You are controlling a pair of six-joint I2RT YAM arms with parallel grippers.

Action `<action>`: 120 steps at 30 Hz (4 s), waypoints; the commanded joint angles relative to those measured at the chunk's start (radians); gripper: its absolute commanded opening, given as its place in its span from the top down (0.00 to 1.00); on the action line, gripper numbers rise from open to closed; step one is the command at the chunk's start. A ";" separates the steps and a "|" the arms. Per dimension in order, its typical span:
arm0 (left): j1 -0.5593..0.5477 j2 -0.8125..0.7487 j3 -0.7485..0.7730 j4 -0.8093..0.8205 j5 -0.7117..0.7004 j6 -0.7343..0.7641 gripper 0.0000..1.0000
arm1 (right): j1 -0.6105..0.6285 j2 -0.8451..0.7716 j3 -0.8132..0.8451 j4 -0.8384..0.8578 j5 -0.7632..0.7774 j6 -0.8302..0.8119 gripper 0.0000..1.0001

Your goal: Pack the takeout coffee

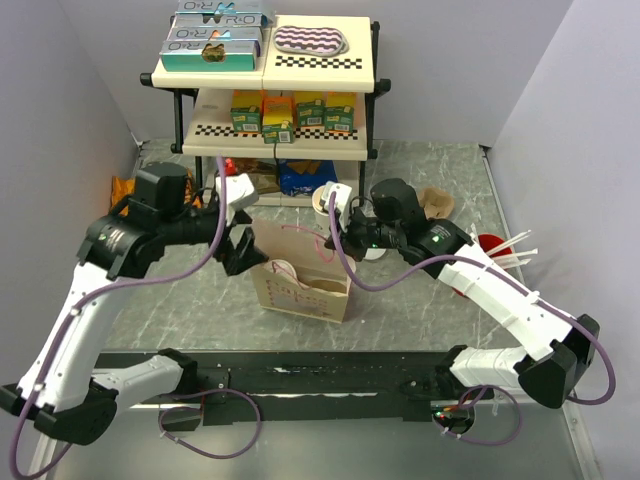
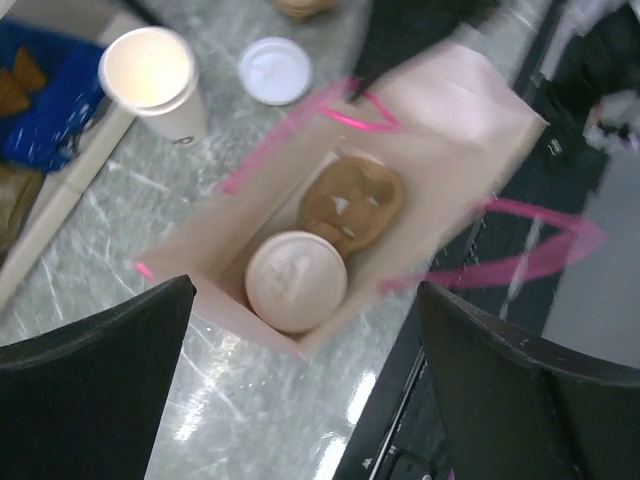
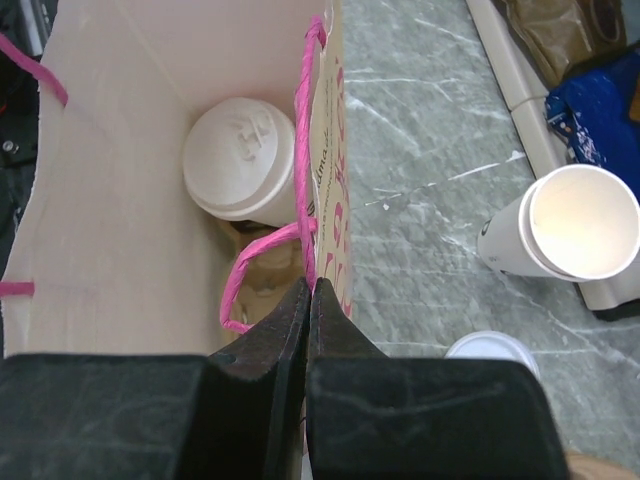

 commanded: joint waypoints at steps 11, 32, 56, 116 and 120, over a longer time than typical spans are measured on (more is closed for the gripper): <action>-0.030 0.020 -0.039 -0.038 0.165 0.259 0.01 | -0.038 0.021 0.061 -0.040 -0.010 0.019 1.00; -0.268 0.219 0.108 -0.200 0.046 0.414 0.99 | -0.071 0.079 0.165 -0.055 -0.013 0.011 1.00; -0.268 0.192 0.067 -0.062 -0.086 0.330 0.26 | -0.082 0.196 0.240 -0.052 -0.018 0.048 0.72; -0.268 0.092 0.094 0.024 -0.115 0.347 0.99 | -0.188 0.247 0.421 -0.119 -0.134 0.031 0.44; -0.268 0.095 0.090 0.028 -0.112 0.362 0.99 | -0.188 0.289 0.423 -0.120 -0.168 0.013 0.33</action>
